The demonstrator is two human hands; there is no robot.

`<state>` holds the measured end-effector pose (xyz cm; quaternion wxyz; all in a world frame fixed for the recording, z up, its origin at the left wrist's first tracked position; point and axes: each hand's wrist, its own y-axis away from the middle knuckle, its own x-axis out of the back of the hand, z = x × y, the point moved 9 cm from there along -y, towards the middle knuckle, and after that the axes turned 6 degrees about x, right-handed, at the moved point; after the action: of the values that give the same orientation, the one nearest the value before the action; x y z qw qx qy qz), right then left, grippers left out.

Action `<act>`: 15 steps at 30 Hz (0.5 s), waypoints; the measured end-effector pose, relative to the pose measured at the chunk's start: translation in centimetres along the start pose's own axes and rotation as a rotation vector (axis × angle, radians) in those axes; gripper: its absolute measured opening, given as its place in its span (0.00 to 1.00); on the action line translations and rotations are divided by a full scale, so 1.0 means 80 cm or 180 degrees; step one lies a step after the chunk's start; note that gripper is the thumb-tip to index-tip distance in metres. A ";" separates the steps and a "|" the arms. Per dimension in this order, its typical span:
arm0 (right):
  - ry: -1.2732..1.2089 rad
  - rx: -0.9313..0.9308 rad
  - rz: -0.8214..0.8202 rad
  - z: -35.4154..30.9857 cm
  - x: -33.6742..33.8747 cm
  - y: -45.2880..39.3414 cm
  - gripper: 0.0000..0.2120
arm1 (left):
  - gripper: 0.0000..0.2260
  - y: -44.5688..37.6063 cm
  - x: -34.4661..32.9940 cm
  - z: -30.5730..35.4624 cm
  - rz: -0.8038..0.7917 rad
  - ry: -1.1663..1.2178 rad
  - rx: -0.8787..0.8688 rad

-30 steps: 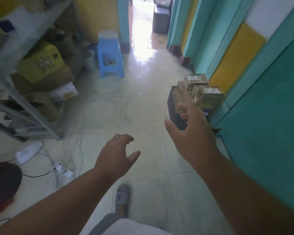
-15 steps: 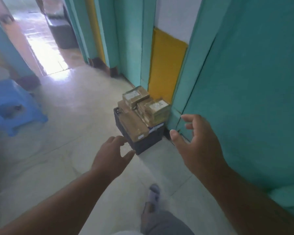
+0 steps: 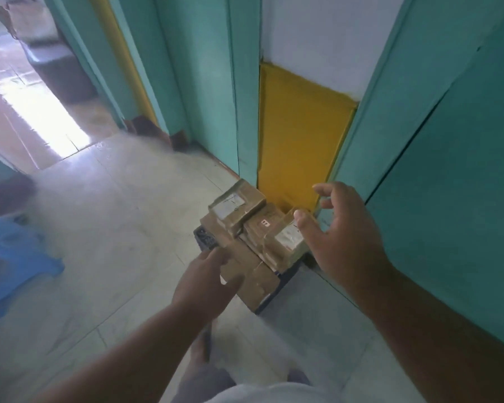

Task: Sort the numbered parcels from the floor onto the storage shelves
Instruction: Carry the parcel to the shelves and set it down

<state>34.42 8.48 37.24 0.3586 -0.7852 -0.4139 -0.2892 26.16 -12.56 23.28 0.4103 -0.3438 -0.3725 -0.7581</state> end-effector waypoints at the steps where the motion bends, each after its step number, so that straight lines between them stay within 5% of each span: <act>1: 0.0059 -0.0099 0.0053 0.007 -0.015 -0.015 0.22 | 0.19 -0.036 -0.002 -0.003 -0.0111 -0.0020 -0.0072; 9: 0.0485 -0.1264 0.0378 0.070 -0.112 -0.081 0.23 | 0.13 -0.265 -0.037 0.005 -0.1100 -0.0307 -0.0743; 15: 0.0716 -0.2052 0.0462 0.145 -0.144 -0.071 0.24 | 0.21 -0.347 -0.135 0.029 -0.1727 -0.0475 -0.0883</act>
<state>25.71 14.95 23.77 0.1551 -0.8486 -0.2022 -0.4636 6.87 4.08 7.61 0.1137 -0.3393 -0.3728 -0.8562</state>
